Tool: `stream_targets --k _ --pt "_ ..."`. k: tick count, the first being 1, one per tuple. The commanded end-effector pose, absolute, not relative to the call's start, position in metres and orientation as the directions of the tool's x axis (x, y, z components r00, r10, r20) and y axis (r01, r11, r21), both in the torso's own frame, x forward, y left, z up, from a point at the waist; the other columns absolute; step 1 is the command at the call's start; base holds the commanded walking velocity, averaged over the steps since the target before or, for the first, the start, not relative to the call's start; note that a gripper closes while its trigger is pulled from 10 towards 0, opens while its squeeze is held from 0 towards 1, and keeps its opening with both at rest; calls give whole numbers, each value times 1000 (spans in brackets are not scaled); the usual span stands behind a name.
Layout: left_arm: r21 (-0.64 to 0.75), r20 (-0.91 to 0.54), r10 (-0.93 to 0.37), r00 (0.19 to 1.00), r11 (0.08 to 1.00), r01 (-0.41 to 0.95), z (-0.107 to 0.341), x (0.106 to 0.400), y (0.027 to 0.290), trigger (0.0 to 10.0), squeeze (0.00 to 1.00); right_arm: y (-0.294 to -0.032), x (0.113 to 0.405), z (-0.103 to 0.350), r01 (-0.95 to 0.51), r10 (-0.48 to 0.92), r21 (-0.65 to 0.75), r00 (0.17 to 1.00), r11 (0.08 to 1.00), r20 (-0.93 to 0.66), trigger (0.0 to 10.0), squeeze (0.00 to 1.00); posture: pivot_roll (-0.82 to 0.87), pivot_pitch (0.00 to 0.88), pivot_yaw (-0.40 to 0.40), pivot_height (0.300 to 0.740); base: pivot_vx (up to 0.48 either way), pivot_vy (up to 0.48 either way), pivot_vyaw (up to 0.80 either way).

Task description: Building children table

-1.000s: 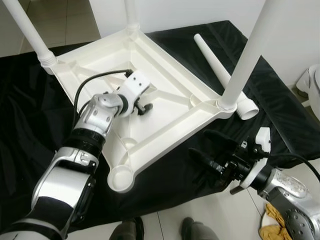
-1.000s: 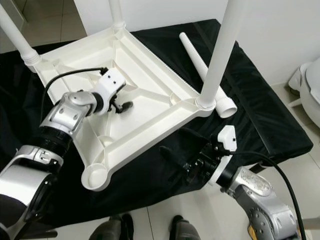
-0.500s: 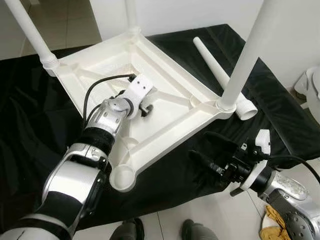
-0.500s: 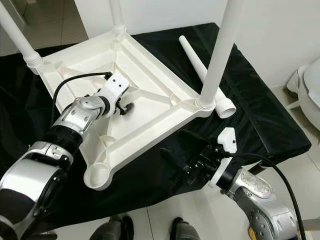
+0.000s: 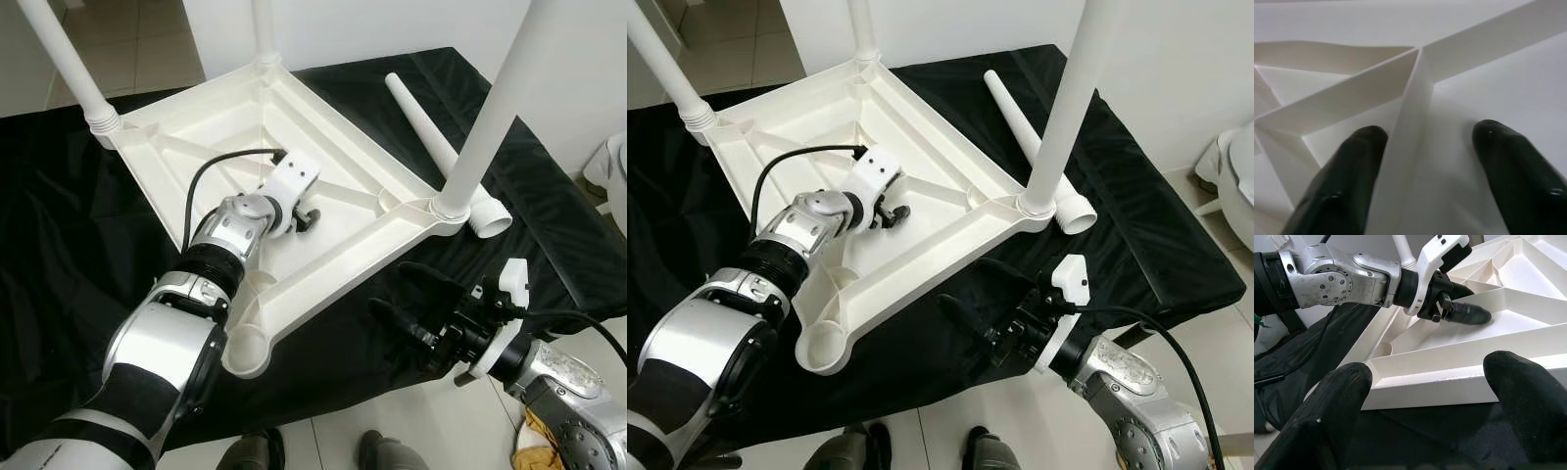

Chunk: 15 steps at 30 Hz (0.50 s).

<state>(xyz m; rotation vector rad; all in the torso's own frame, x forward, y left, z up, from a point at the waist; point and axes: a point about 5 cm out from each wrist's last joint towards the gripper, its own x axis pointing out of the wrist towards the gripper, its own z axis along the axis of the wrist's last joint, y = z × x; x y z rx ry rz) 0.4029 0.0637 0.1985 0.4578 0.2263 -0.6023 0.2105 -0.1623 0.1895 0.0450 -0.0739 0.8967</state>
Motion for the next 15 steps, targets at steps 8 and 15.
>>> stream_targets --k 8,15 --pt "300 -388 -525 758 705 642 184 398 57 0 0 -160 207 188 -776 773 14 629 630 82 10000 0 -132 190 113 740 0 0 0" --pt "286 -384 -501 775 734 616 183 400 64 0 0 -161 208 188 -769 765 12 638 640 83 10000 0 -126 198 115 740 0 0 0"
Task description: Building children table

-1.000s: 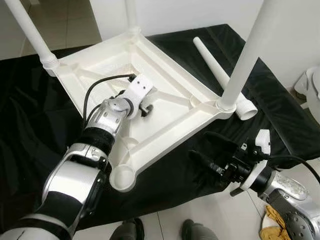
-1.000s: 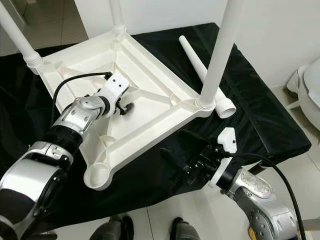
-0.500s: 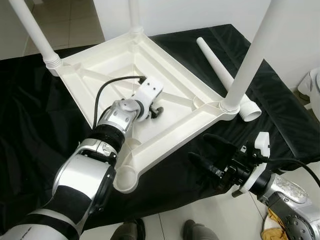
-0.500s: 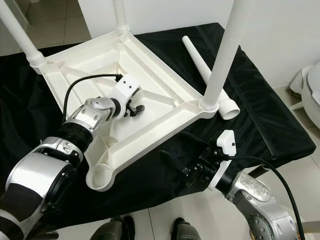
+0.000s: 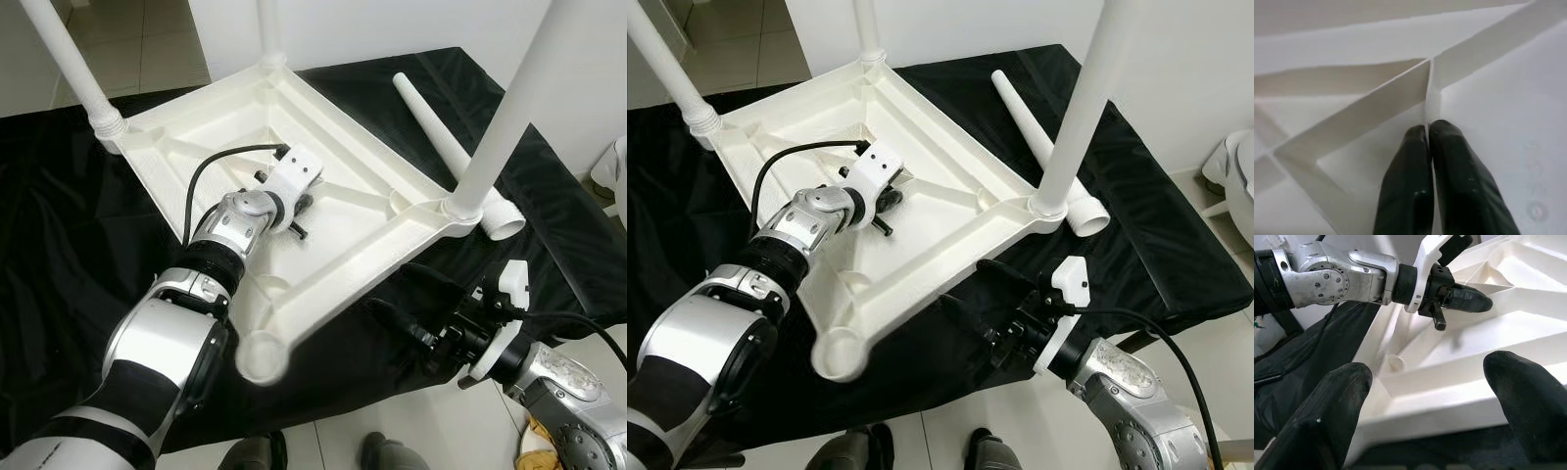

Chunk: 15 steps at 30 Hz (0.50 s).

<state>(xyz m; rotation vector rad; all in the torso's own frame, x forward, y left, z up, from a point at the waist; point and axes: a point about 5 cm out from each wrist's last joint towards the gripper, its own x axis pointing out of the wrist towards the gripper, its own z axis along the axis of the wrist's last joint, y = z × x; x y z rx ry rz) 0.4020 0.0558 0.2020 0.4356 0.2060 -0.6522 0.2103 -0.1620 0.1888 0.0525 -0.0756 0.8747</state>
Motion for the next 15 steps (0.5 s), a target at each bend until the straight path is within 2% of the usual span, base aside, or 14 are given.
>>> stream_targets --k 1,10,15 --pt "279 -383 -493 781 745 606 182 401 68 0 0 -161 208 188 -766 763 12 641 642 84 10000 0 -123 200 114 740 0 0 0" --pt "294 -400 -432 808 775 560 174 401 88 0 0 -160 211 189 -766 763 10 641 643 90 10000 0 -104 208 105 740 0 0 0" --pt "322 -397 -352 848 811 488 174 404 109 0 0 -159 212 190 -768 764 11 638 640 93 10000 0 -101 210 101 740 0 0 0"
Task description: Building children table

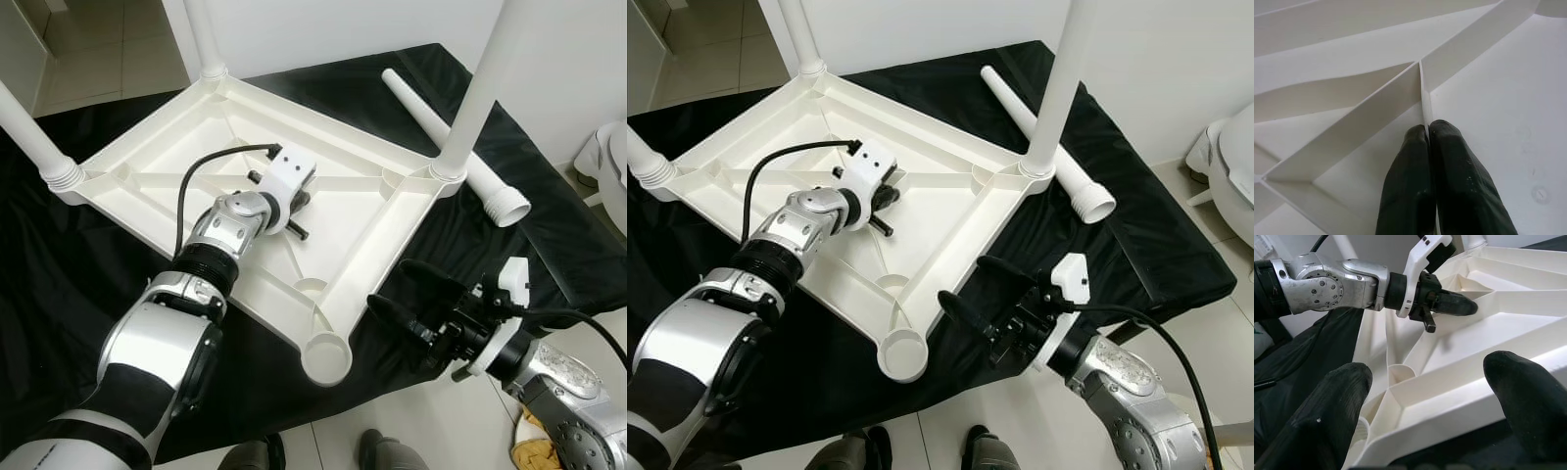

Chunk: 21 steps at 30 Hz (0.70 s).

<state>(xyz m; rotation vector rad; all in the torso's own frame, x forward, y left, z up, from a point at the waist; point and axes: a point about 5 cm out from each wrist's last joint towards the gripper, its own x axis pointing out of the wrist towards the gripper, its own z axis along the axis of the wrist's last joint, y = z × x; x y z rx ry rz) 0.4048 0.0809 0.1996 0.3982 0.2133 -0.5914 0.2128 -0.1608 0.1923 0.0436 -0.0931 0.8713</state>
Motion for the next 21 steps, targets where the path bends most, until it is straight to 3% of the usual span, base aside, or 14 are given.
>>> stream_targets --k 1,7,8,16,21 --pt "320 -392 -330 859 826 464 175 405 115 0 0 -159 211 190 -769 765 11 638 640 93 10000 0 -100 211 100 740 0 0 0" --pt "317 -354 -259 899 871 376 184 407 129 0 0 -160 211 190 -769 765 12 638 639 90 10000 0 -99 211 93 740 0 0 0" --pt "318 -326 -191 926 900 298 188 408 138 0 0 -160 212 190 -770 766 11 636 638 89 10000 0 -100 210 93 740 0 0 0" --pt "335 -298 -46 953 930 150 193 409 154 0 0 -159 214 191 -776 773 10 628 630 91 10000 0 -96 209 82 740 0 0 0" --pt "323 -271 108 957 946 -15 190 405 175 0 0 -160 216 192 -775 771 6 630 632 90 10000 0 -97 207 78 740 0 0 0"
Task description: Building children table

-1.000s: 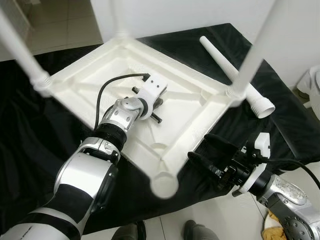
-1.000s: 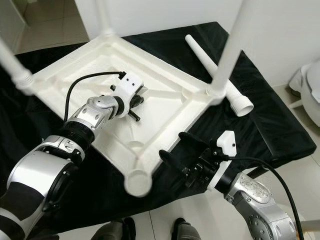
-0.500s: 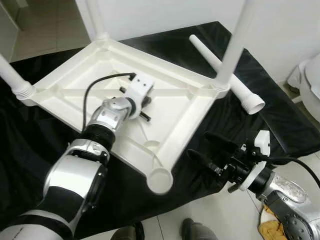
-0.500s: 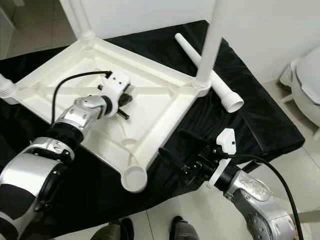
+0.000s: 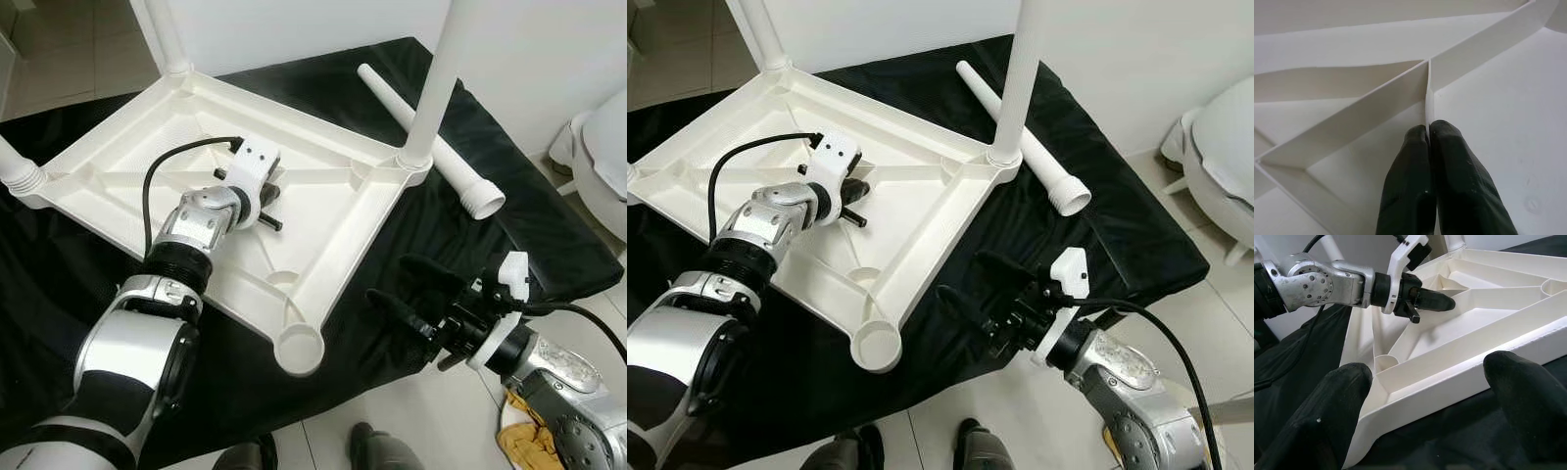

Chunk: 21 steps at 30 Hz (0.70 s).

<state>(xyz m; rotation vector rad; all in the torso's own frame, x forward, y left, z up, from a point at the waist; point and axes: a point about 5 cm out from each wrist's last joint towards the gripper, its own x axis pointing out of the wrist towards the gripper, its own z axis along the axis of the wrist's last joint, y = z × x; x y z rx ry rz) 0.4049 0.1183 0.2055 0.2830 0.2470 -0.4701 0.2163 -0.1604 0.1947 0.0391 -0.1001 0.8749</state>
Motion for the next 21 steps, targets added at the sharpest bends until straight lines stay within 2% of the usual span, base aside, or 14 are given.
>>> stream_targets --k 1,7,14,15,16,17,18,19,21 --pt "314 -268 130 955 949 -41 189 404 178 0 0 -160 216 192 -774 771 6 630 633 90 10000 0 -97 207 78 740 0 0 0" --pt "279 -252 175 952 955 -102 191 403 186 0 0 -160 216 191 -775 772 7 630 632 89 10000 0 -97 207 76 740 0 0 0" --pt "312 -247 183 951 945 -101 194 403 192 0 0 -160 216 191 -777 774 6 628 629 87 10000 0 -98 207 77 740 0 0 0" --pt "317 -242 200 949 941 -118 196 402 195 4667 0 -160 216 191 -777 774 5 628 630 86 10000 0 -97 205 79 740 0 0 0" --pt "319 -239 212 948 939 -130 196 402 198 4667 0 -160 216 191 -777 774 5 628 630 86 10000 0 -98 204 79 740 0 0 0" --pt "340 -257 186 948 936 -91 195 402 195 10000 0 -160 216 191 -776 773 5 628 630 85 10000 0 -94 204 76 740 0 0 0" --pt "341 -258 149 955 938 -54 196 402 191 10000 20 -160 216 191 -777 774 5 628 630 85 10000 0 -93 204 75 740 0 0 0" --pt "337 -252 109 962 941 -18 197 403 184 10000 1000 -160 216 190 -777 774 6 627 629 84 10000 0 -93 204 75 740 0 0 0" --pt "327 -246 79 966 945 6 199 403 179 10000 1000 -160 216 190 -778 775 5 627 629 84 10000 0 -94 203 77 740 0 0 0"
